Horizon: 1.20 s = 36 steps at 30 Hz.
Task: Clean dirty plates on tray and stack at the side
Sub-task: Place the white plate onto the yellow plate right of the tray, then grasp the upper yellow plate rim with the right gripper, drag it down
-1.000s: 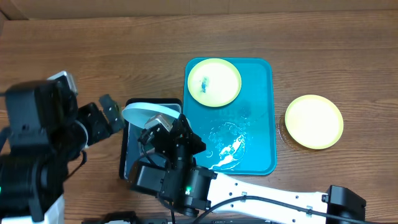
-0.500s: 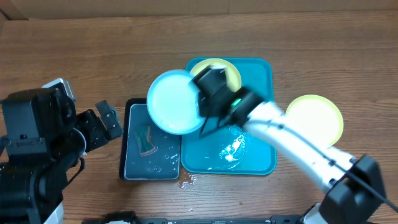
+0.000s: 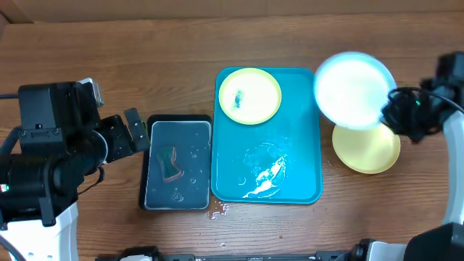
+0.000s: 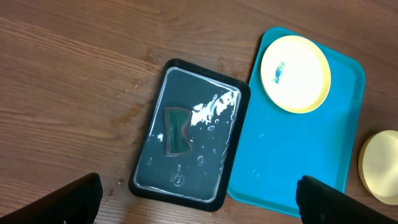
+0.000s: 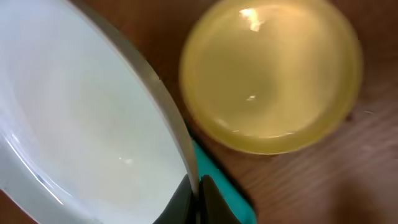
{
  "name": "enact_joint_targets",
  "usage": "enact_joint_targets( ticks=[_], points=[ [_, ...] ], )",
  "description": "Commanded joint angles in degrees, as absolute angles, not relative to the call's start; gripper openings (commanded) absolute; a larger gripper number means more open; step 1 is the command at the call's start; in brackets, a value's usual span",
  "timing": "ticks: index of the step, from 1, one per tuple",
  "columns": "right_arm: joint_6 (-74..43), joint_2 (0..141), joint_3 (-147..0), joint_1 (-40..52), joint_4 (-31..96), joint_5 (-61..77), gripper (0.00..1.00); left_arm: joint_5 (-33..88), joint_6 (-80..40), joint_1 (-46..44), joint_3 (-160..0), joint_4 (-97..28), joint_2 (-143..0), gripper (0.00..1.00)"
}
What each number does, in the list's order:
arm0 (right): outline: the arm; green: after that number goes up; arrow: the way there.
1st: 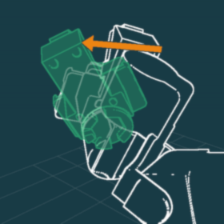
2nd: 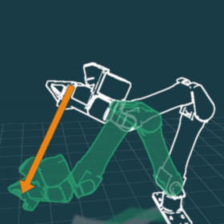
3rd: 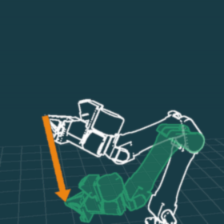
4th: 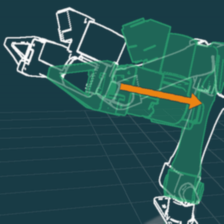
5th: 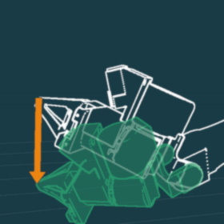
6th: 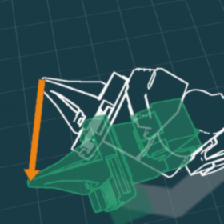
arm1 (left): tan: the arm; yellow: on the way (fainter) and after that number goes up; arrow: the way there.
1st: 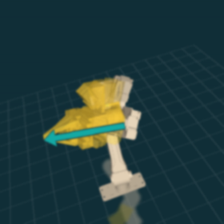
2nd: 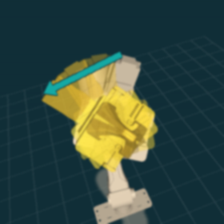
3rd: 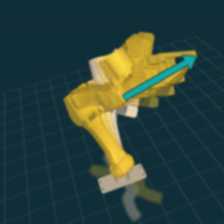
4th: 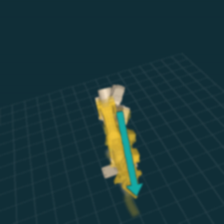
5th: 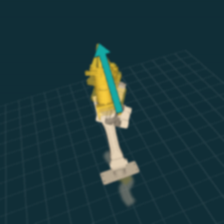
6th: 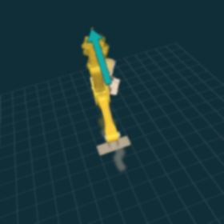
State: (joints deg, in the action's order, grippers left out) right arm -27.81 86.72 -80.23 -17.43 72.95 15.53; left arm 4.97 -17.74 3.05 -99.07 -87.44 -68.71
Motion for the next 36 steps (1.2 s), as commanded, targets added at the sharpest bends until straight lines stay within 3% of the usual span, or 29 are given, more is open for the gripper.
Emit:
enact_joint_targets(
  ticks=[1,9,10,12,14,18,20,25,27,30,36],
  points=[
    [-25.23,86.80,-71.64,-23.05,71.48,6.24,0.04,6.02,-16.21,3.36,-99.85,-87.20,-69.34,1.00],
    [-21.54,86.80,-58.22,-28.95,60.93,8.75,0.04,5.96,-14.74,3.36,-99.85,-87.13,-69.52,1.00],
    [-20.05,86.78,-58.48,-28.53,60.97,10.41,0.12,5.98,-14.74,3.36,-99.85,-87.13,-69.58,1.00],
    [-19.00,86.74,-59.70,-27.68,61.82,11.25,0.37,5.98,-14.76,3.36,-99.85,-87.05,-69.73,1.00],
    [-18.26,86.74,-62.43,-25.71,63.77,11.51,0.46,6.00,-14.76,3.36,-99.85,-86.72,-69.76,1.00],
    [-13.80,86.74,-70.04,-18.15,67.26,14.33,0.47,6.02,-14.79,3.36,-99.85,-86.00,-69.78,1.00],
    [-13.04,86.74,-75.59,-8.91,66.89,15.16,0.47,6.02,-14.79,3.36,-99.85,-85.36,-69.84,1.00],
    [-14.92,87.88,-77.12,7.53,54.08,10.07,0.48,6.04,-14.81,3.36,-99.85,-85.25,-70.08,1.00],
    [-17.23,89.89,-77.12,12.58,49.15,1.96,0.57,6.02,-14.79,3.36,-99.85,-85.30,-70.13,1.00],
    [-18.00,94.11,-77.12,16.95,42.76,-5.98,0.60,6.17,-14.79,3.36,-99.85,-85.69,-70.13,1.00],
    [-17.54,106.34,-77.14,17.74,30.39,-1.54,0.59,7.51,-14.74,3.36,-99.83,-87.42,-70.13,1.00]
  ],
)
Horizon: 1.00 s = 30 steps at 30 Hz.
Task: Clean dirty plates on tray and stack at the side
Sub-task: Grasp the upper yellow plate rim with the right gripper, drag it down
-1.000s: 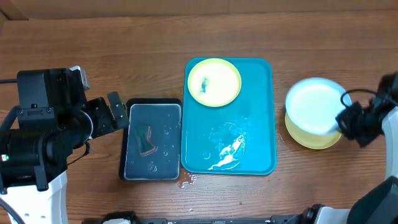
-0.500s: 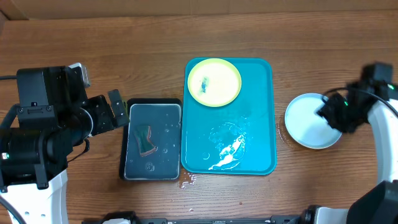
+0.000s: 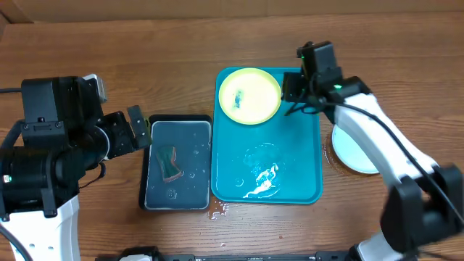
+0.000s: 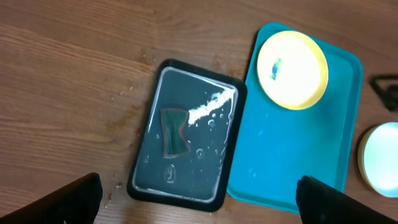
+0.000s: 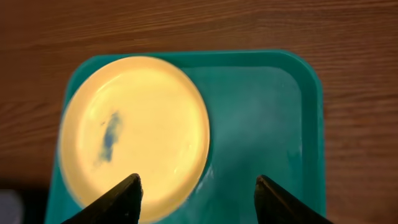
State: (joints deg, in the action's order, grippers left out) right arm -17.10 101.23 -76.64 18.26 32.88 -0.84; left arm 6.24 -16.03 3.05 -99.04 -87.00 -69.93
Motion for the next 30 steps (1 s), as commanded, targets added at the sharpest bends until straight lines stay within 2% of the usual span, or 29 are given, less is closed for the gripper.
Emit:
enact_joint_targets(
  ticks=[1,4,9,11,12,13,18,25,30],
  points=[
    [-17.54,108.42,-77.14,17.58,28.62,-0.01,0.59,7.51,-14.74,3.36,-99.83,-87.44,-70.13,1.00],
    [-17.58,113.54,-78.08,17.23,25.96,3.44,0.64,7.49,-14.22,3.36,-99.81,-87.35,-70.13,1.00],
    [-17.61,119.07,-78.89,17.19,22.94,4.82,0.62,7.49,-14.13,3.36,-99.81,-87.37,-70.13,1.00],
    [-17.82,120.05,-78.87,17.17,23.88,4.40,0.22,7.49,-14.13,3.36,-99.81,-87.33,-70.13,1.00],
    [-17.91,120.03,-78.89,17.10,24.27,4.40,0.07,7.49,-14.13,3.36,-99.79,-87.29,-70.15,1.00],
    [-18.26,119.57,-79.05,17.06,25.23,4.56,0.04,7.49,-14.13,3.36,-99.79,-87.22,-70.17,1.00],
    [-18.48,114.13,-80.99,16.97,35.03,4.62,0.04,7.53,-14.13,3.33,-99.79,-87.29,-70.63,1.00],
    [-18.48,96.29,-81.52,17.19,50.63,3.99,0.04,7.57,-13.39,3.18,-99.13,-90.28,-72.55,1.00],
    [-25.82,87.77,-81.36,17.41,64.12,4.16,0.04,7.57,-13.06,1.43,-96.40,-91.88,-74.70,1.00]
  ],
)
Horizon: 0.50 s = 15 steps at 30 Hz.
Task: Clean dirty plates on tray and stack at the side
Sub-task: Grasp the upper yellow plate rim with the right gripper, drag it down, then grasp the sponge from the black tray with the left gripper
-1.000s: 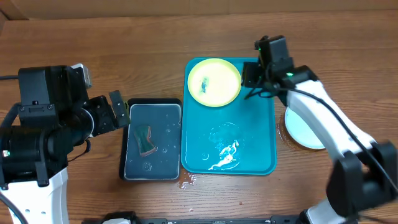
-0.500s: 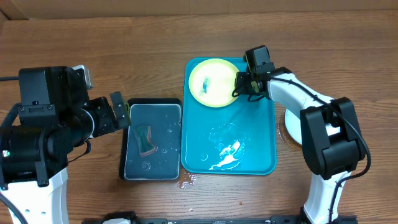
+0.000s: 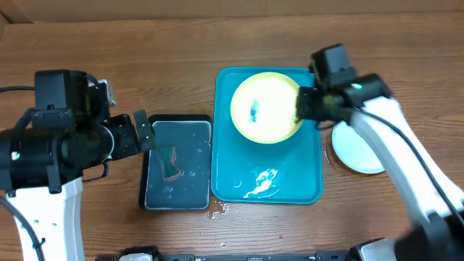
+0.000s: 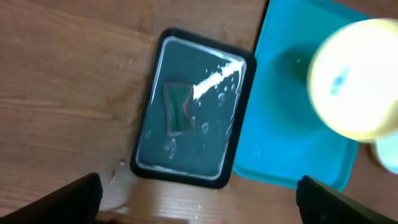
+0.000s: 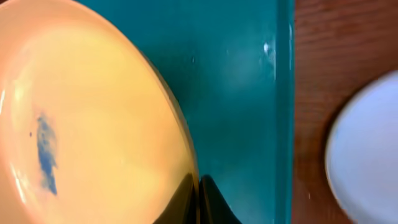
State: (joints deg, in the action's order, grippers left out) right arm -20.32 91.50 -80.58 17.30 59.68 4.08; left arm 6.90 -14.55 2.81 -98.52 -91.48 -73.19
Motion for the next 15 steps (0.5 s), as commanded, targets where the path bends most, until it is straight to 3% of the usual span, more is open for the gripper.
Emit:
enact_joint_targets(
  ticks=[1,6,15],
  points=[
    [-27.86,87.59,-81.28,17.45,66.94,4.19,0.04,7.53,-13.06,0.86,-95.29,-91.83,-75.09,0.98],
    [-33.61,87.77,-73.95,20.71,65.93,6.46,0.04,7.49,-13.76,-0.40,-89.84,-90.54,-76.93,0.87],
    [-46.74,89.17,-51.27,24.62,42.11,5.91,0.04,2.28,-15.46,-0.40,-80.64,-86.30,-77.56,0.95]
  ],
)
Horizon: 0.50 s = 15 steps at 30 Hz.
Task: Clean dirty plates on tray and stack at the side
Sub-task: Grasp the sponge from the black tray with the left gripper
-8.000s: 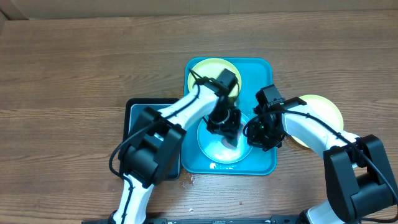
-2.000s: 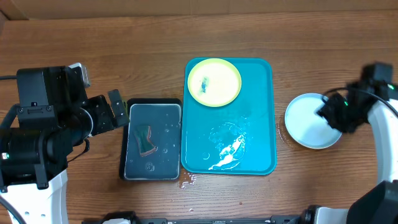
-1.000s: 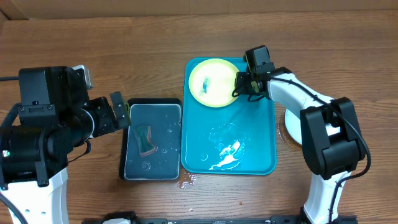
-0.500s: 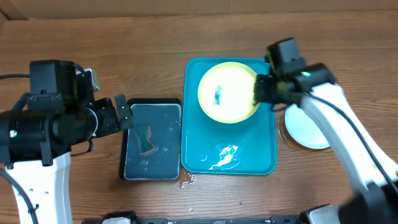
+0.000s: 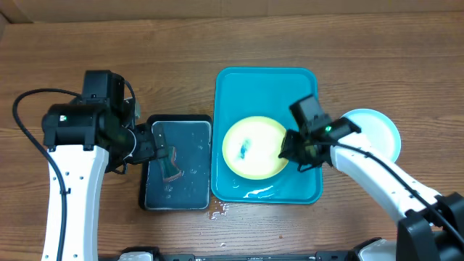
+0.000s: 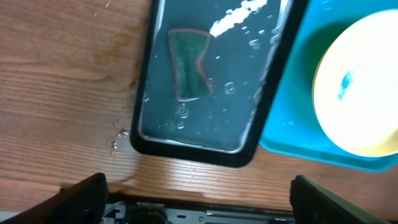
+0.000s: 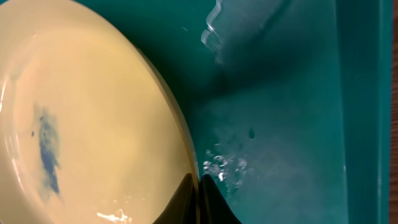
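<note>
A yellow plate (image 5: 250,148) with a blue smear is held tilted over the middle of the teal tray (image 5: 268,76). My right gripper (image 7: 199,198) is shut on its right rim, seen from above at the right gripper (image 5: 293,148). A white plate (image 5: 377,134) rests on the table right of the tray. A green sponge (image 6: 188,65) lies under water in the black basin (image 5: 177,199). My left gripper (image 5: 154,145) hangs open over the basin's left side, just left of the sponge; its fingertips (image 6: 81,194) frame the table's front edge.
A puddle of water (image 5: 261,192) lies at the tray's front. Drops of water (image 5: 217,210) wet the wood between basin and tray. Bare wooden table extends behind the tray and to the far left.
The yellow plate, still in my right gripper, has moved from the tray's back to its middle-front. My left arm has come in from the left, its gripper now over the basin near the sponge.
First my right gripper held the white plate above a clean yellow plate right of the tray. Then the white plate lay on that plate and the gripper stood open over the dirty yellow plate. Then it gripped that plate's rim, now holding it over the tray's middle.
</note>
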{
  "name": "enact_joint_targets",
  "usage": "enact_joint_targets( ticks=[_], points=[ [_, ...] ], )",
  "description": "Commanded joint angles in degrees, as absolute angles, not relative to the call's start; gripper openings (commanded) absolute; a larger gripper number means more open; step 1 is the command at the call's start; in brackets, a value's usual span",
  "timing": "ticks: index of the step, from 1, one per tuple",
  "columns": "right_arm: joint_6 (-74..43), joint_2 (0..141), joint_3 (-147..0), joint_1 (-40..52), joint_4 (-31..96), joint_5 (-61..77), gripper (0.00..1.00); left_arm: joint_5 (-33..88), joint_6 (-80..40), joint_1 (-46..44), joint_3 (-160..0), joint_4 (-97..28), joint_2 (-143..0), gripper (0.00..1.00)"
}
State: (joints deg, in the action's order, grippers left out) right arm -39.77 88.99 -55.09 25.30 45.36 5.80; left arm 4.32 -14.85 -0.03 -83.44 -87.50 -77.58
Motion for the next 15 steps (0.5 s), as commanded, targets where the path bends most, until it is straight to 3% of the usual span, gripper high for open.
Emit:
enact_joint_targets(
  ticks=[1,4,7,8,15],
  points=[
    [-46.65,89.21,-50.04,24.38,40.45,6.39,0.04,2.81,-15.44,-0.43,-79.22,-85.08,-77.56,0.95],
    [-42.74,89.23,-49.23,24.36,38.00,7.31,0.08,4.45,-15.44,-0.43,-74.17,-80.18,-77.58,0.96],
    [-35.90,88.77,-50.24,24.36,39.55,10.46,0.36,4.69,-15.46,-0.45,-67.85,-74.28,-77.69,0.92],
    [-35.46,88.55,-50.85,24.36,41.32,10.09,0.39,4.69,-15.46,-0.45,-65.76,-72.40,-77.91,0.90],
    [-33.63,82.24,-54.52,24.36,49.71,6.07,0.41,6.00,-16.32,-0.62,-53.89,-59.20,-81.71,0.79]
  ],
)
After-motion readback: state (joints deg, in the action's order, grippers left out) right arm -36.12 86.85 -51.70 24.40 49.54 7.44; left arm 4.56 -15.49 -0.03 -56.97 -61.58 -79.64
